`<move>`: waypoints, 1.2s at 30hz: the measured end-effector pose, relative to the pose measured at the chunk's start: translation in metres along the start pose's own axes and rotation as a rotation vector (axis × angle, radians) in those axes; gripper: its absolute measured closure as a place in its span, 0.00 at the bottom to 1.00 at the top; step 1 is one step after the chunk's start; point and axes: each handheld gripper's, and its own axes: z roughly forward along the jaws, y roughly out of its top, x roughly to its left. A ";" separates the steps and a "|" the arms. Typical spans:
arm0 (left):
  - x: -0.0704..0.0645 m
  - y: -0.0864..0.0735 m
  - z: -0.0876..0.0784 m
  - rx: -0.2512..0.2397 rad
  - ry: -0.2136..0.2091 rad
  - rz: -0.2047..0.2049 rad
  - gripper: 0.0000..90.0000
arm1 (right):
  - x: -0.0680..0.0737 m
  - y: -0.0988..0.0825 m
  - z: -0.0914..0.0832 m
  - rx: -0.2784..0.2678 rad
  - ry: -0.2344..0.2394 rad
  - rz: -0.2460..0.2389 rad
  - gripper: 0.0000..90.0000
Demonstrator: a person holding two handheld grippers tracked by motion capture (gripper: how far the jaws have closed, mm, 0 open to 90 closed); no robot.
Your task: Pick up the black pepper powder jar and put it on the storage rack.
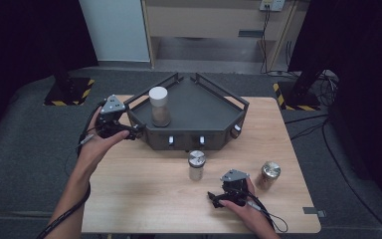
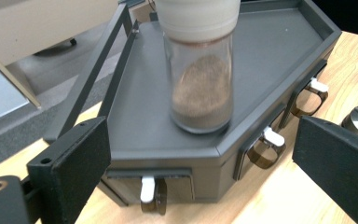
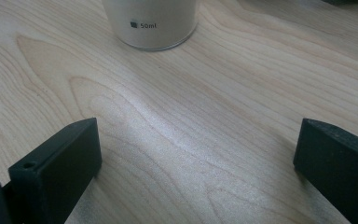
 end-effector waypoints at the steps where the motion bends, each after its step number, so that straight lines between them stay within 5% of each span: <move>1: -0.001 -0.002 0.000 0.001 -0.001 -0.002 0.03 | 0.000 0.000 0.000 0.000 0.000 0.000 0.01; 14: -0.028 -0.023 0.002 0.035 -0.027 0.038 0.03 | 0.000 0.000 0.000 0.000 0.000 0.000 0.01; 36: -0.044 -0.069 0.008 0.094 -0.035 -0.037 0.02 | 0.000 0.000 0.000 -0.001 0.000 0.001 0.01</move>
